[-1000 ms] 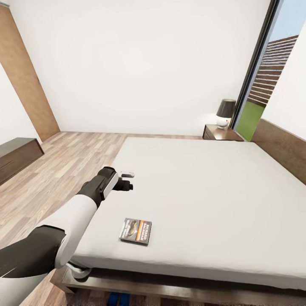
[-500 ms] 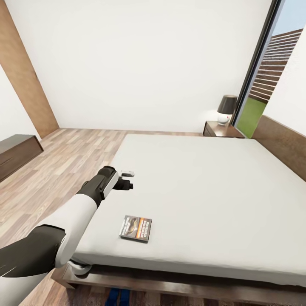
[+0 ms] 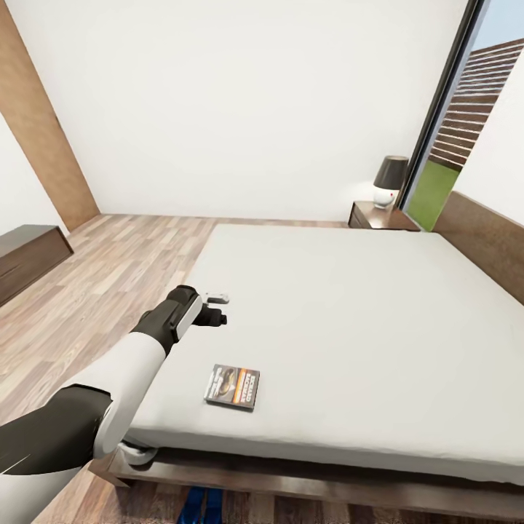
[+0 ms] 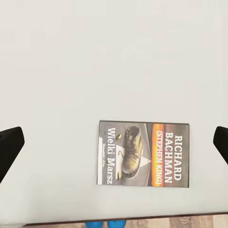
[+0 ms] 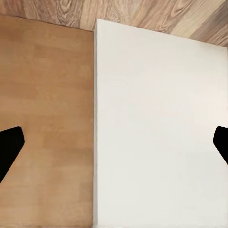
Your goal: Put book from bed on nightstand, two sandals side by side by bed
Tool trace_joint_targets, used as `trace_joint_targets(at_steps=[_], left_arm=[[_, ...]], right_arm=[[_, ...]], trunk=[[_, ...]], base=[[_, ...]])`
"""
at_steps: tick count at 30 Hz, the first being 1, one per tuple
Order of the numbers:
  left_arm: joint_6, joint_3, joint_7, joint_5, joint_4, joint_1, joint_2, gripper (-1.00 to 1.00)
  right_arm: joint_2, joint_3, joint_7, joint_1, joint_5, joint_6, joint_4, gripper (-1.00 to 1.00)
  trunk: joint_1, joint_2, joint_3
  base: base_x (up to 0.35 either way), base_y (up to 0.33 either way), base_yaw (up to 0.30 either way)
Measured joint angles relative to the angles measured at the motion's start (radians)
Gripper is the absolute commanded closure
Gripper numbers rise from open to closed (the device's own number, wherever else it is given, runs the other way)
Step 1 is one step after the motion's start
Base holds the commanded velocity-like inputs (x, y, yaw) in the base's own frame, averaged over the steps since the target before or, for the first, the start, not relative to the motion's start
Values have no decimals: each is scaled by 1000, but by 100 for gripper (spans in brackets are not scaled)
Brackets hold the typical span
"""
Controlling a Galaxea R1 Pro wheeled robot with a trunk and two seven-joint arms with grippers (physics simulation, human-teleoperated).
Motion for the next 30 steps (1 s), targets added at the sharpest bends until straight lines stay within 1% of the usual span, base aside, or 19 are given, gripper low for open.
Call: trace_joint_targets(at_steps=[10, 24, 30], left_arm=[[-1, 1, 2, 0, -2, 0, -2, -100], [-7, 1, 1, 0, -2, 0, -3, -100], [-15, 1, 2, 0, -3, 0, -3, -100]], right_arm=[[28, 0, -3, 49, 1, -9, 0, -100], [38, 1, -2, 64, 2, -1, 0, -100], [39, 1, -2, 66, 11, 0, 0, -100]], trunk=[[0, 0, -15], [0, 0, -32], [0, 0, -41]], base=[[0, 0, 0], [0, 0, 0], [0, 0, 0]])
